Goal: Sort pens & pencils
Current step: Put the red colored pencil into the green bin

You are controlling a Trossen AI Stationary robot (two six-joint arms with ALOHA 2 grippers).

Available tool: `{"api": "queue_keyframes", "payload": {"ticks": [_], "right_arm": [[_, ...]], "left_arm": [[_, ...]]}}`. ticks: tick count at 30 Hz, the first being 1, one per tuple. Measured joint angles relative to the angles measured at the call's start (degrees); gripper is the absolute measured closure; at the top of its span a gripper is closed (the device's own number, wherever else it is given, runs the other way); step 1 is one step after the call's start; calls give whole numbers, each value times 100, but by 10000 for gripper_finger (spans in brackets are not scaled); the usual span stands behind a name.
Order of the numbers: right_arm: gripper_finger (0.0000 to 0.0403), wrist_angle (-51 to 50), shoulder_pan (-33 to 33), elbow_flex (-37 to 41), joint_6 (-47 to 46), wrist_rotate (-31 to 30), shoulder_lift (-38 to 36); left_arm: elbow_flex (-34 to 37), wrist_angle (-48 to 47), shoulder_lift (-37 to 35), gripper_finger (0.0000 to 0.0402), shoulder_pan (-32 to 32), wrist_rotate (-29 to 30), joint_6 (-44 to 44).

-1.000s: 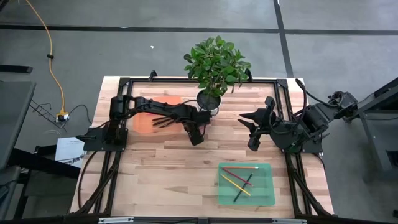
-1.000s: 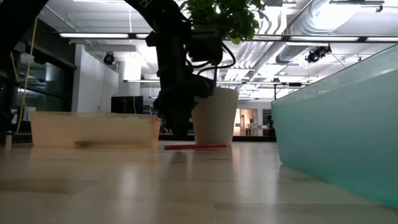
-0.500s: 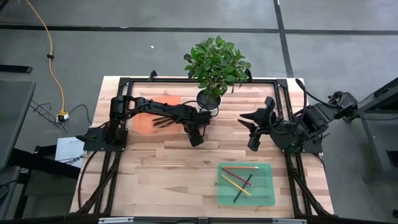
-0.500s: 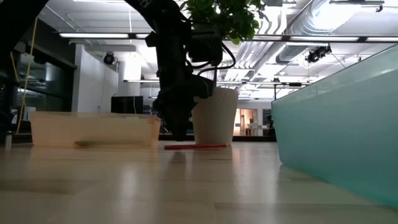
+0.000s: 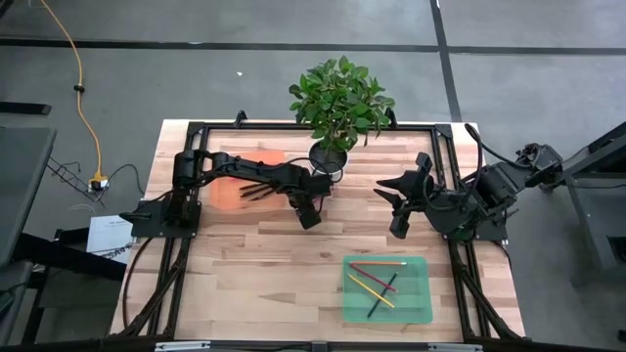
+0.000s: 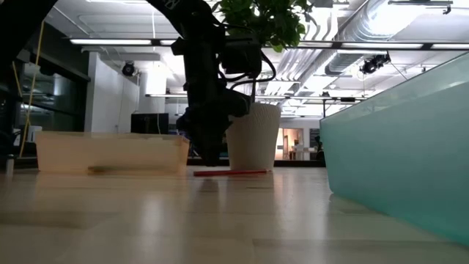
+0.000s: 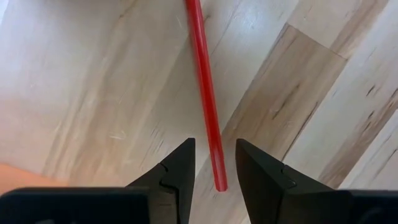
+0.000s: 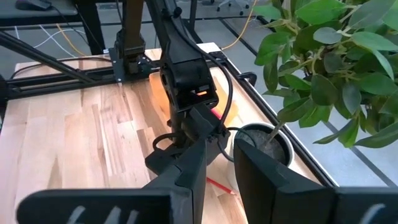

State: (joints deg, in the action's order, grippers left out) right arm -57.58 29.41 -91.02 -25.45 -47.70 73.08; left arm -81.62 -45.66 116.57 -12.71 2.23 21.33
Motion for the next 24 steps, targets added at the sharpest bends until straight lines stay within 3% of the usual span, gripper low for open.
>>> {"api": "queue_keyframes", "payload": {"ticks": [24], "right_arm": [[329,46,0,0,-18,77,0]], "left_arm": [[-13,-387,219,300,127,-95,-74]]}}
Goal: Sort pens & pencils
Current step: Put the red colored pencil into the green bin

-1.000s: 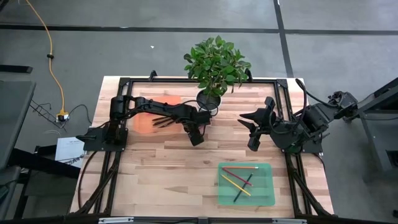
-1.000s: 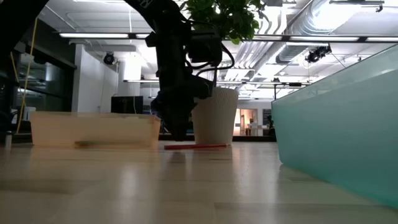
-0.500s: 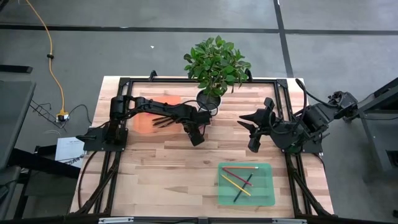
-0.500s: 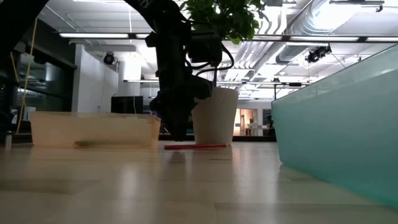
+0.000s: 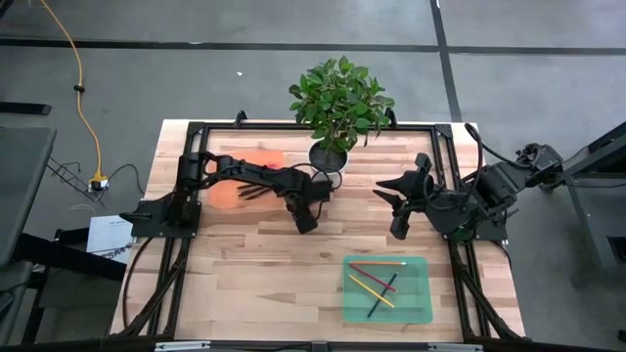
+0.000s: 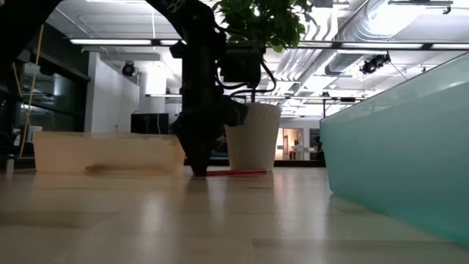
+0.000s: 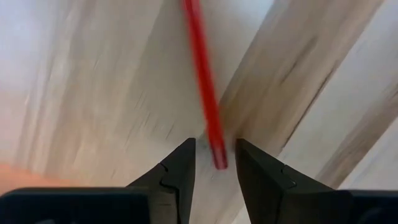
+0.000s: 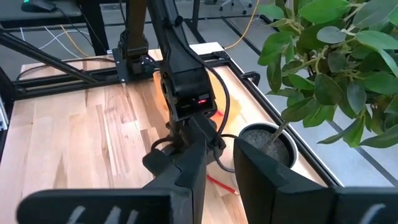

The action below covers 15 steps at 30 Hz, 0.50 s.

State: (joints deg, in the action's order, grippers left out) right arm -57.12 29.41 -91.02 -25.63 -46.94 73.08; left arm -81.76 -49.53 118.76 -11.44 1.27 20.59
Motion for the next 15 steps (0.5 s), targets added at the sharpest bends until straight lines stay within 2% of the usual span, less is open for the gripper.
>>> {"api": "queue_keyframes", "payload": {"ticks": [15], "right_arm": [[329,-8,0,2,15,2,0]], "left_arm": [[9,95,2,300,63,75,29]]}}
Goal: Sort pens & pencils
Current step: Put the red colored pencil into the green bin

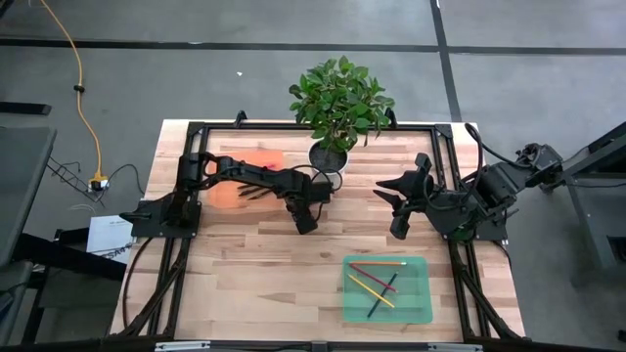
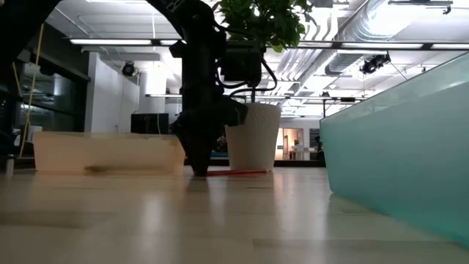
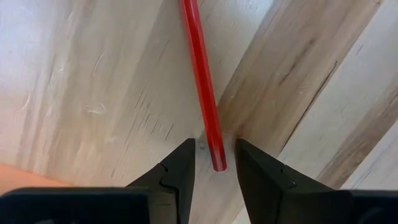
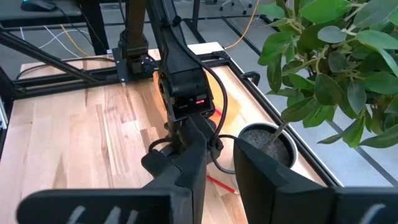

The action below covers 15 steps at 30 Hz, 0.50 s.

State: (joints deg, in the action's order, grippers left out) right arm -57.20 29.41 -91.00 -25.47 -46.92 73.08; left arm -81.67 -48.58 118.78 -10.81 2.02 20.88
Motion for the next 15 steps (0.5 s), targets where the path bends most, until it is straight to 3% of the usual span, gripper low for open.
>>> {"api": "queue_keyframes", "payload": {"ticks": [8,15], "right_arm": [[329,-23,0,0,2,-2,0],[329,-36,0,0,4,-6,0]], "left_arm": [[0,18,4,307,0,-28,0],[0,83,4,364,0,-70,2]]}}
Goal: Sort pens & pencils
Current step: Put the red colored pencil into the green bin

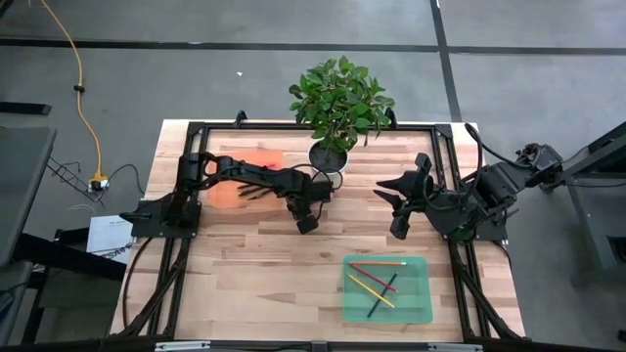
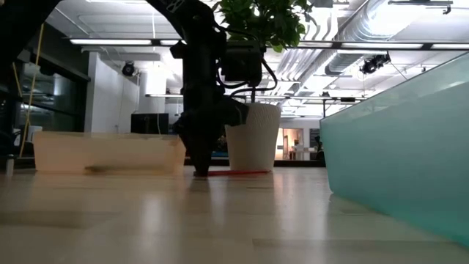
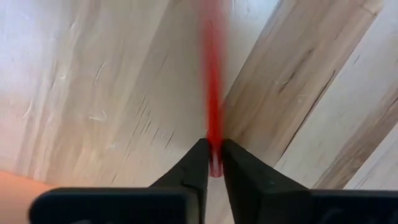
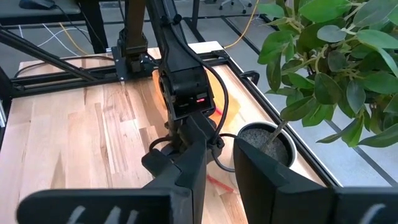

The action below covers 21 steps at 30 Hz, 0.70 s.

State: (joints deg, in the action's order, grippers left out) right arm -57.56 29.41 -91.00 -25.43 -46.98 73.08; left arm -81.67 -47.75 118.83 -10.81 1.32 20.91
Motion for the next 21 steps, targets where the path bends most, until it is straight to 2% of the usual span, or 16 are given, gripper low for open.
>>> {"api": "queue_keyframes", "payload": {"ticks": [5,12,21], "right_arm": [[329,-2,-4,0,-1,-1,0],[329,-2,-20,0,44,-79,0],[329,-4,-20,0,44,-87,0]], "left_arm": [[-2,46,0,395,13,-39,-1],[-2,179,-4,379,140,-101,25],[-278,150,2,397,388,-263,-122]]}}
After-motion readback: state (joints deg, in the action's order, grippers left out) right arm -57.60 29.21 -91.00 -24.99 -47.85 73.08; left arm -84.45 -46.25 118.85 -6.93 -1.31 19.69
